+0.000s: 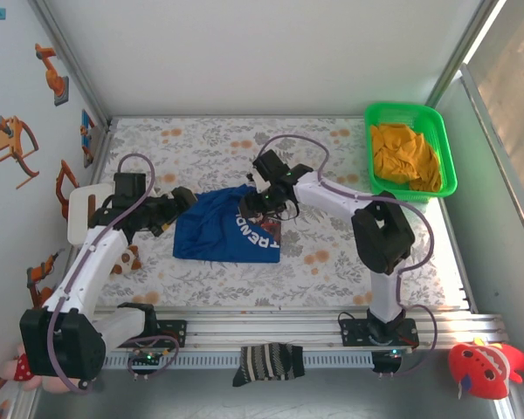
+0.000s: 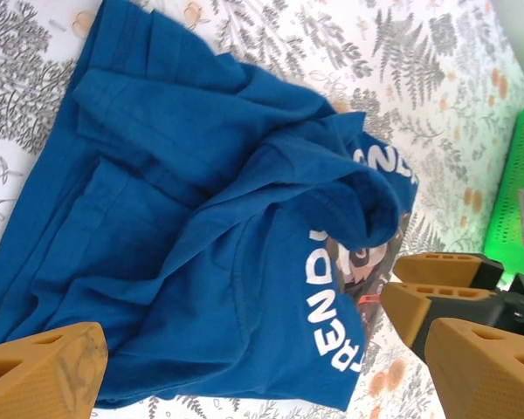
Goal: Fold the inside-out t-shirt
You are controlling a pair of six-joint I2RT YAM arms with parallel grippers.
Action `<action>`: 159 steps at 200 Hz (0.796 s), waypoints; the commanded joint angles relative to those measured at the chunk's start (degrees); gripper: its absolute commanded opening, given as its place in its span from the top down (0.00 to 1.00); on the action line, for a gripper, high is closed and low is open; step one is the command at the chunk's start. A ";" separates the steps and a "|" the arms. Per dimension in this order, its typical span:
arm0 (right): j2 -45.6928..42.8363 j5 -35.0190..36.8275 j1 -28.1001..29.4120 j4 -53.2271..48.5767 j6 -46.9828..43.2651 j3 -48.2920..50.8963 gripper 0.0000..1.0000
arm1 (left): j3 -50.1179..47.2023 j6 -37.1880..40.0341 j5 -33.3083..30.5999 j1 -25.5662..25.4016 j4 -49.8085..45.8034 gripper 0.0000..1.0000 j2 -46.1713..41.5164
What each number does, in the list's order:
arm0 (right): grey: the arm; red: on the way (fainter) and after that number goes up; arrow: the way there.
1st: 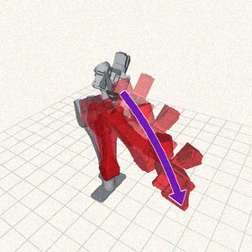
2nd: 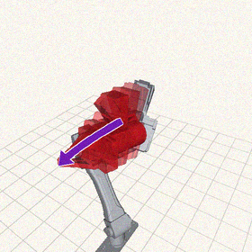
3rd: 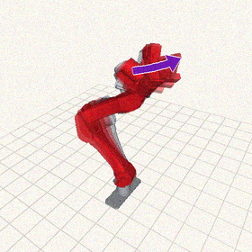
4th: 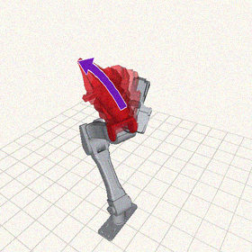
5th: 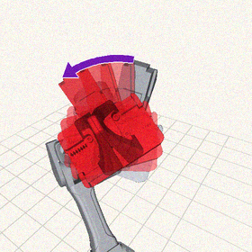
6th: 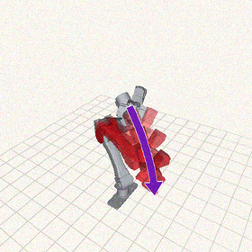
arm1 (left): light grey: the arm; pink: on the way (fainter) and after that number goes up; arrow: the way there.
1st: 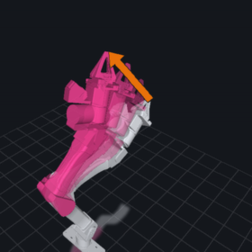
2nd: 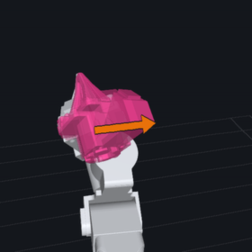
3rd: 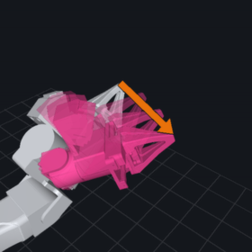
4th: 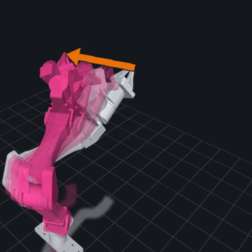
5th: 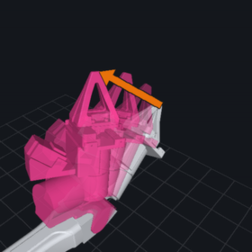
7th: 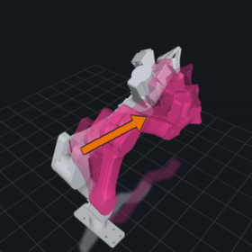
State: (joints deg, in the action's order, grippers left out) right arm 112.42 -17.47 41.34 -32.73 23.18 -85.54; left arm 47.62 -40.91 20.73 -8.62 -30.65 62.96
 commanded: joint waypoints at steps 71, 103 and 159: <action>9.75 -6.08 0.14 -1.89 -3.50 -12.74 0.71 | -1.74 -2.34 -0.75 -1.04 3.71 0.06 1.08; 10.59 -13.48 0.05 0.07 -0.96 -16.48 1.00 | -1.74 -2.38 -0.43 -1.02 4.11 0.06 1.29; 22.01 -27.90 -0.04 36.16 27.84 -28.92 1.00 | -2.38 -2.84 -0.48 -1.22 4.33 0.06 0.94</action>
State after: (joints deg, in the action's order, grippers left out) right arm 126.17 -37.58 41.39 -19.99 33.21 -107.77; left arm 46.33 -42.83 20.34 -9.41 -26.83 64.14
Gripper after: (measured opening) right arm 0.047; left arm 0.939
